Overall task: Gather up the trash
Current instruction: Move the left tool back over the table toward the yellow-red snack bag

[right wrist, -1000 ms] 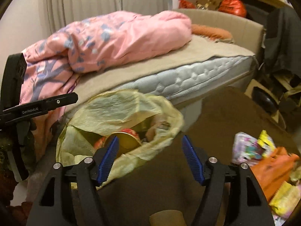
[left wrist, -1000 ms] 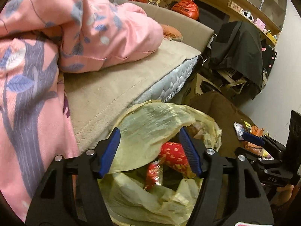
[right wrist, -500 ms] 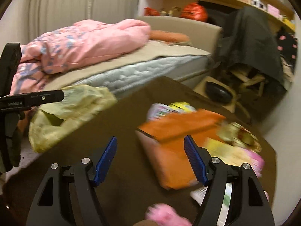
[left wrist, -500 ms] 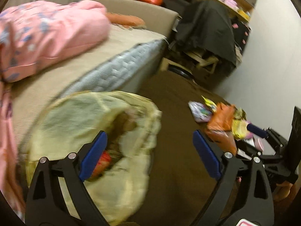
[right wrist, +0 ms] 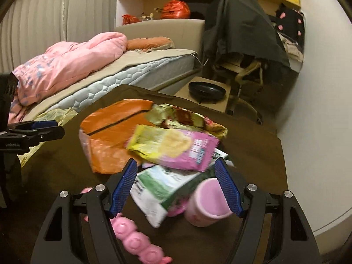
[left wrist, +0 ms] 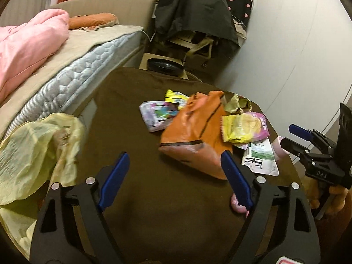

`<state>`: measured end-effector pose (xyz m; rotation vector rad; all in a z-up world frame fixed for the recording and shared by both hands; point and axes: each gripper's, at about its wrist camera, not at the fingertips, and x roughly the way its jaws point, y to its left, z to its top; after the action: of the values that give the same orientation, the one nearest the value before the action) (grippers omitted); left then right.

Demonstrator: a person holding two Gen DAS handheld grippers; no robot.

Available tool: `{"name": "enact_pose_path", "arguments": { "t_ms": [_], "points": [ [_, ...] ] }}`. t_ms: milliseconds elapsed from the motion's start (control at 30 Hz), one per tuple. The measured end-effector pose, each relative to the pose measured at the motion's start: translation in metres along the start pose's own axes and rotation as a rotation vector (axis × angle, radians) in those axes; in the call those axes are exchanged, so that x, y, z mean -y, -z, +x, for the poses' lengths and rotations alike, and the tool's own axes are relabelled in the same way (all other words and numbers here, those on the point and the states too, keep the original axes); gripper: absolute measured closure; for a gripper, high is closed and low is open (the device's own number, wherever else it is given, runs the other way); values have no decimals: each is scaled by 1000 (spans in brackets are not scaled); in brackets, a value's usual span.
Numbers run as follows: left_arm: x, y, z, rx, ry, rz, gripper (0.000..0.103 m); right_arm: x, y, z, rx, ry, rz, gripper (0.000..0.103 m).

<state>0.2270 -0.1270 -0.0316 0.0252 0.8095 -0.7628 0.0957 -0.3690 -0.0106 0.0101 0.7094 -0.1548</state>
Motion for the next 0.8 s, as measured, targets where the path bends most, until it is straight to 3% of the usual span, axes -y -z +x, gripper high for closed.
{"name": "enact_pose_path", "arguments": {
  "t_ms": [267,467,633,733,800],
  "points": [
    [15,-6,4,10,10,53,25,26,-14,27,-25,-20,42,34],
    [53,-26,16,28,100,181,25,51,-11,22,1,73,63,34],
    [98,-64,58,24,153,307,29,82,3,17,13,119,148,34],
    [126,-81,96,-15,125,378,34,93,11,16,13,119,182,34],
    [138,-84,123,-65,91,411,46,97,16,17,11,109,198,34]
  ]
}}
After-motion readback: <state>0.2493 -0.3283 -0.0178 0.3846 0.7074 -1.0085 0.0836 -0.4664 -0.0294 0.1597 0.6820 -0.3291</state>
